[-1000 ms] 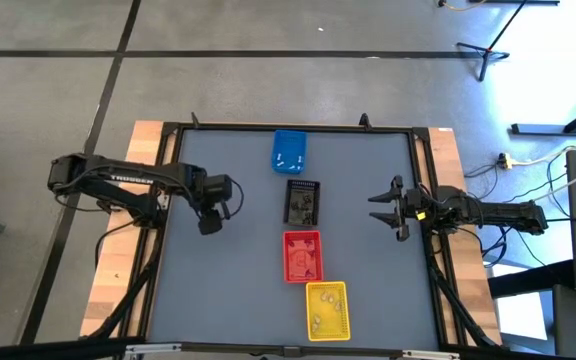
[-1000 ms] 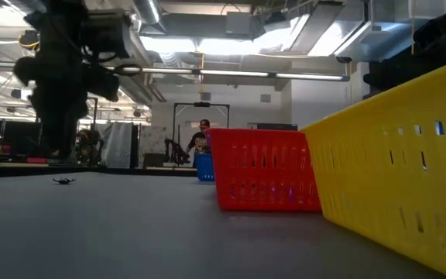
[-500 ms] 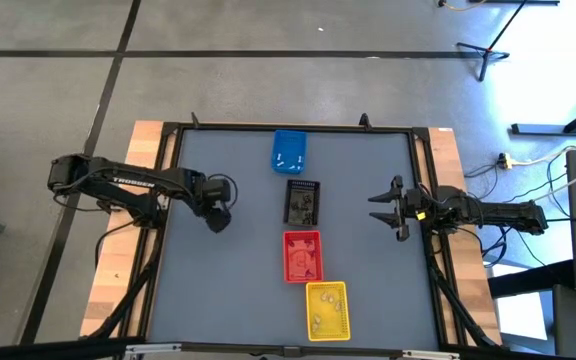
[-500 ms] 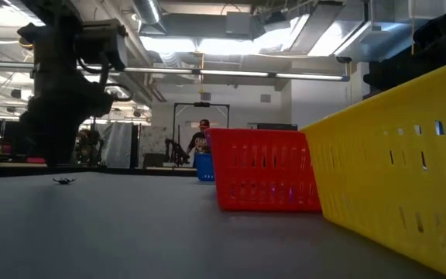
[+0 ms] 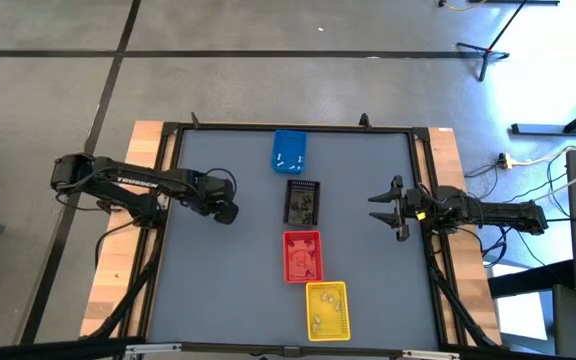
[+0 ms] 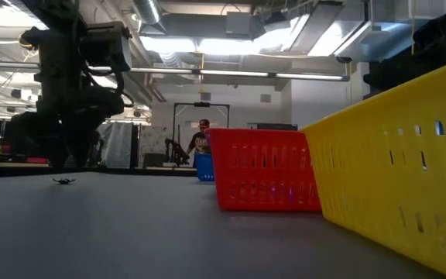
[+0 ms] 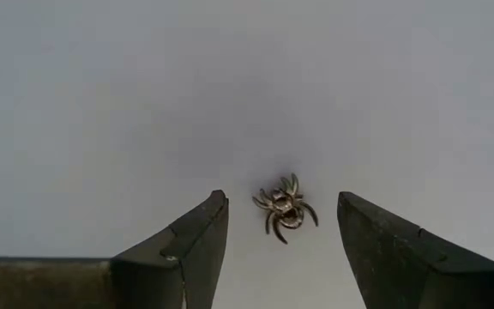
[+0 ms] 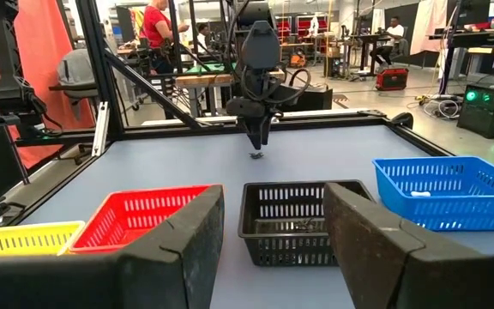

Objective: Sort Halloween decoration
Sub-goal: Put the black spider toy into the black bin

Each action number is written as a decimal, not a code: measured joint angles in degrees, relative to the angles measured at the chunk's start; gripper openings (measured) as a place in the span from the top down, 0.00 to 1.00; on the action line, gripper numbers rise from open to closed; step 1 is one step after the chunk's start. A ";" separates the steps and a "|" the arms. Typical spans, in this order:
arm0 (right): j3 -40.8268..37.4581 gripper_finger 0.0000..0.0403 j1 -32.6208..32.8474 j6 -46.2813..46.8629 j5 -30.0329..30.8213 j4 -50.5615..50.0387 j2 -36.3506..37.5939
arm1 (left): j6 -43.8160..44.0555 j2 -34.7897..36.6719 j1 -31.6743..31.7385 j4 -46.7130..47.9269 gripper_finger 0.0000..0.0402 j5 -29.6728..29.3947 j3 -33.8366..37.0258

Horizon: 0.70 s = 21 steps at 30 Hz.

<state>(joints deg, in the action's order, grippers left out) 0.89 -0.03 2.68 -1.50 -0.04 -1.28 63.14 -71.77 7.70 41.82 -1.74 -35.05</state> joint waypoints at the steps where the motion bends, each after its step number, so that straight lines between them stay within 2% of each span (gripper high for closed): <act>1: 0.00 0.51 0.00 0.01 0.04 0.00 0.02 | 0.46 -0.30 0.00 0.01 0.48 -0.08 0.00; 13: 0.00 0.51 0.00 0.02 0.02 -0.02 0.00 | 3.54 -6.50 -0.02 -2.67 0.48 1.44 0.00; 21: 0.00 0.51 0.02 0.01 0.02 -0.02 0.00 | 4.26 -7.58 -0.02 -3.26 0.48 1.62 -0.07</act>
<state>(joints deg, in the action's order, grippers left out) 0.89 -0.02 2.69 -1.48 -0.05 -1.28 67.40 -79.35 7.68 38.57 -0.12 -35.11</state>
